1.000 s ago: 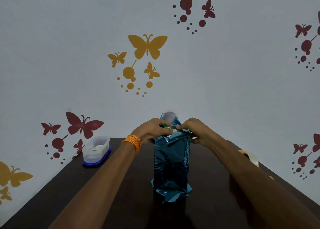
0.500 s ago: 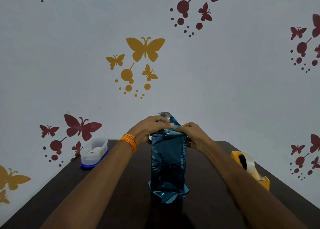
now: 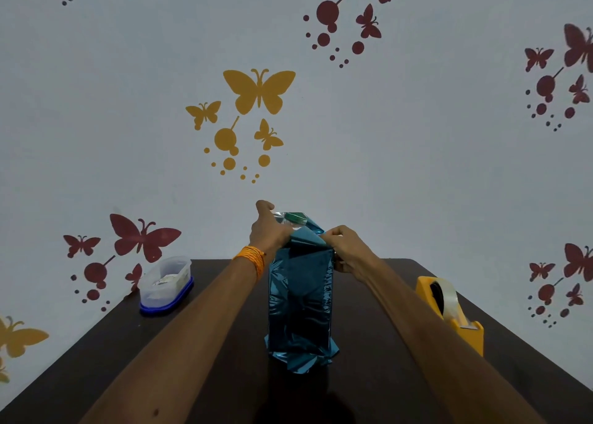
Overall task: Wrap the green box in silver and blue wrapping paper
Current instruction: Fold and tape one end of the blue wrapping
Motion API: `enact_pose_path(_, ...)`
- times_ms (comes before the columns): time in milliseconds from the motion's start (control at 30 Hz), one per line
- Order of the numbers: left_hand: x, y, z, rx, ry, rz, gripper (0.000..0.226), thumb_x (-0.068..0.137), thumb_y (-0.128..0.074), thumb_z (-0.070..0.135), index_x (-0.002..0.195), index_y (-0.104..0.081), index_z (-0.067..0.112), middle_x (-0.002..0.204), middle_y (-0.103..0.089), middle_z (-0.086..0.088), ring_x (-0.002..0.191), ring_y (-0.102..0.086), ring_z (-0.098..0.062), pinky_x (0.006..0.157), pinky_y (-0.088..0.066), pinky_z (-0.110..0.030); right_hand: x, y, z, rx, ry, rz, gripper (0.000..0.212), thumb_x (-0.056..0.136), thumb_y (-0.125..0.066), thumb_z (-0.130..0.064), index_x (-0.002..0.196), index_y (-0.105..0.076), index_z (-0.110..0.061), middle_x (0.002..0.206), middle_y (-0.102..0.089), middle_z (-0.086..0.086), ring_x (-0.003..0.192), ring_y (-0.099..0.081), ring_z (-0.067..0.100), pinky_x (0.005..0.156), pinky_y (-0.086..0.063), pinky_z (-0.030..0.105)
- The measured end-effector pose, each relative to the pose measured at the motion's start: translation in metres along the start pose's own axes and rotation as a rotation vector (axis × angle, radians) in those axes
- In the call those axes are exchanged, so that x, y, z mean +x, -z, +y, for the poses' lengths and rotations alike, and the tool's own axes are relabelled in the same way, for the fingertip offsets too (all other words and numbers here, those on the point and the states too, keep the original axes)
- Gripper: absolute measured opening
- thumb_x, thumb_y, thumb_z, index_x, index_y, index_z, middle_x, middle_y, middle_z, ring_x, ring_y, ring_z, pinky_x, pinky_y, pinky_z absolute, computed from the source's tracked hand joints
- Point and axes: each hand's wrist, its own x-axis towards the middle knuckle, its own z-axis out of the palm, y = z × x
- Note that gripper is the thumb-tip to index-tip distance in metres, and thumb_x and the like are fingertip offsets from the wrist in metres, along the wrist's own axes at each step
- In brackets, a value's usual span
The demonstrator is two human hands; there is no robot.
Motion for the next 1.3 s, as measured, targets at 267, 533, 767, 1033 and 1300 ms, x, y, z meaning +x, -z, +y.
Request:
enact_pose_path(267,-0.003,-0.001,-0.002,0.005,-0.023,0.037,0.075,0.082,-0.077,0.022,0.143,-0.034,0.017,0.125,-0.056,-0.019,0.107,-0.059,-0.036,0.093,-0.054,-0.045,0.009,0.001,0.008,0.000,0.018,-0.012,0.031,0.090,-0.071,-0.034,0.099,-0.050,-0.013,0.089,-0.057,0.013,0.077,-0.047,0.024,0.057,-0.036,0.032)
enact_pose_path(533,-0.002,-0.001,-0.009,0.006,-0.013,0.111,0.067,0.081,-0.075,0.019,0.140,-0.043,0.017,0.126,-0.057,-0.014,0.100,-0.054,-0.027,0.087,-0.049,-0.034,0.011,0.004,0.011,0.004,0.011,-0.006,0.033,0.087,-0.073,-0.035,0.100,-0.051,-0.013,0.089,-0.057,0.012,0.076,-0.046,0.023,0.056,-0.035,0.031)
enact_pose_path(767,0.001,-0.003,-0.004,0.021,0.000,0.062,0.069,0.079,-0.076,0.019,0.139,-0.043,0.017,0.126,-0.060,-0.016,0.108,-0.059,-0.034,0.094,-0.052,-0.043,0.011,0.002,0.010,0.013,0.013,-0.012,0.032,0.086,-0.074,-0.034,0.091,-0.050,-0.015,0.087,-0.052,0.012,0.078,-0.043,0.024,0.063,-0.035,0.035)
enact_pose_path(1033,0.005,0.002,-0.006,-0.002,0.069,-0.044,0.095,0.069,-0.084,0.012,0.147,-0.031,0.022,0.132,-0.053,-0.017,0.113,-0.058,-0.034,0.093,-0.055,-0.047,0.012,0.003,0.010,-0.004,-0.010,-0.017,0.040,0.080,-0.078,-0.040,0.097,-0.052,-0.014,0.085,-0.059,0.010,0.071,-0.048,0.020,0.057,-0.038,0.032)
enact_pose_path(1300,0.001,0.007,0.000,-0.056,0.091,-0.017,0.082,0.074,-0.072,0.008,0.146,-0.033,0.019,0.134,-0.050,-0.018,0.111,-0.058,-0.035,0.092,-0.055,-0.047,0.002,0.004,0.005,-0.002,-0.005,-0.012,0.044,0.085,-0.076,-0.045,0.100,-0.050,-0.013,0.091,-0.058,0.012,0.071,-0.047,0.019,0.056,-0.038,0.031)
